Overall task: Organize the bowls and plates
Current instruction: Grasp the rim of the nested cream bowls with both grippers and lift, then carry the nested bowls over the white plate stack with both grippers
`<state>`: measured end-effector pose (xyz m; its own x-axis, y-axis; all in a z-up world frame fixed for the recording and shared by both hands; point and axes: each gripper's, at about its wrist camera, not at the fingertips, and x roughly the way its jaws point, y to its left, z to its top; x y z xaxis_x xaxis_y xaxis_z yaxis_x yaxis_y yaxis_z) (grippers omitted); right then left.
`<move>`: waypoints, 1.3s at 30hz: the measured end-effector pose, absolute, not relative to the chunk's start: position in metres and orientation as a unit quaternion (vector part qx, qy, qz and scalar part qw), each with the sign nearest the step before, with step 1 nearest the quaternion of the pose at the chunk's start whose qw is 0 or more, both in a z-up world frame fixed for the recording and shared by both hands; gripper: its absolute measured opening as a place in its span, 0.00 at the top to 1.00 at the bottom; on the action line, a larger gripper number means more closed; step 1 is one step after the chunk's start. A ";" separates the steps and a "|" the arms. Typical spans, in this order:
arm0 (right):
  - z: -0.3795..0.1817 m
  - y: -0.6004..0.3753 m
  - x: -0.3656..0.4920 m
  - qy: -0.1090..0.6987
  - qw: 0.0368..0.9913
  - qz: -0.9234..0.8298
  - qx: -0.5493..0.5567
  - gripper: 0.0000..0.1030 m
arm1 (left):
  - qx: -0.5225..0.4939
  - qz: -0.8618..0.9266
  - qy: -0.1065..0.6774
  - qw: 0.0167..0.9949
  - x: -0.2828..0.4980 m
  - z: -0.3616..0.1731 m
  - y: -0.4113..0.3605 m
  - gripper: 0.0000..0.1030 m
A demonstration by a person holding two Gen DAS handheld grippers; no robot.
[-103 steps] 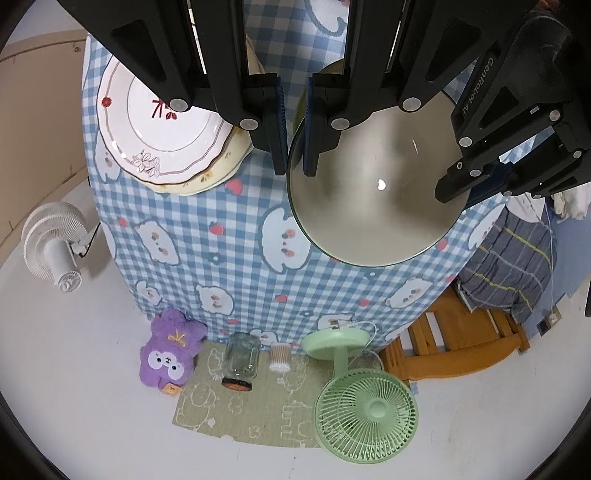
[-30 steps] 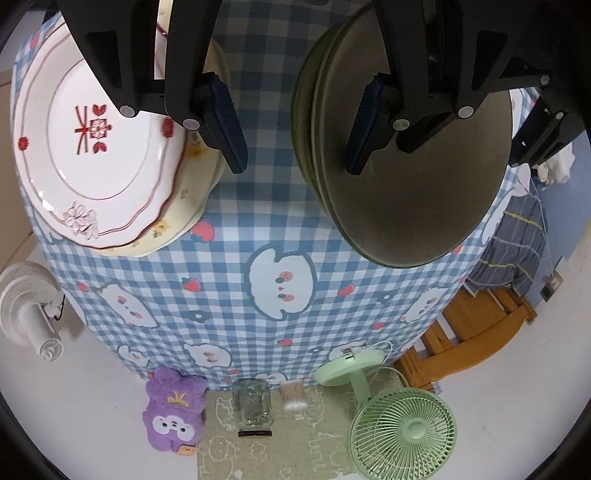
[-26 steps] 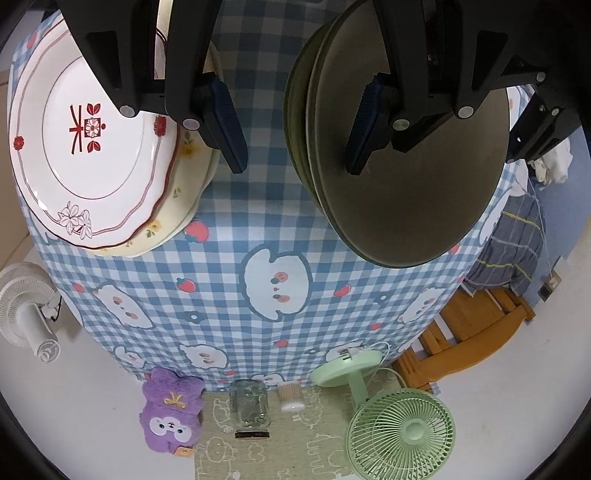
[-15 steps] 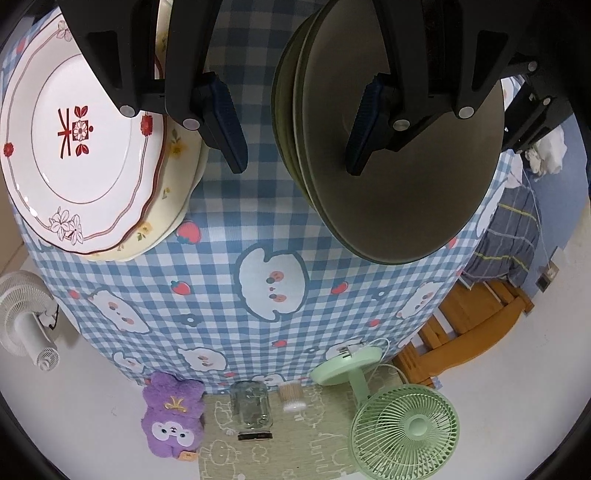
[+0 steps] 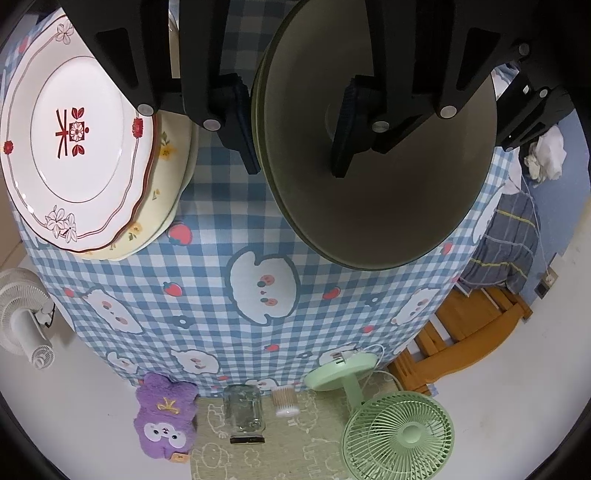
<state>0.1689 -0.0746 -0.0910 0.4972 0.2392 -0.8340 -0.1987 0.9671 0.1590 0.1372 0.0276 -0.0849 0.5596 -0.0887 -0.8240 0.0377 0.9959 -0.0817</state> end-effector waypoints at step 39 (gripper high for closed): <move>-0.090 -0.071 0.163 0.482 0.869 0.110 0.016 0.52 | -0.026 -0.013 0.460 0.888 0.131 -0.083 0.022 0.59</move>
<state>0.1633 -0.0713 -0.0903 0.5104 0.2070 -0.8347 -0.1752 0.9753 0.1347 0.1305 0.0225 -0.0832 0.5771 -0.0465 -0.8154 -0.0018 0.9983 -0.0583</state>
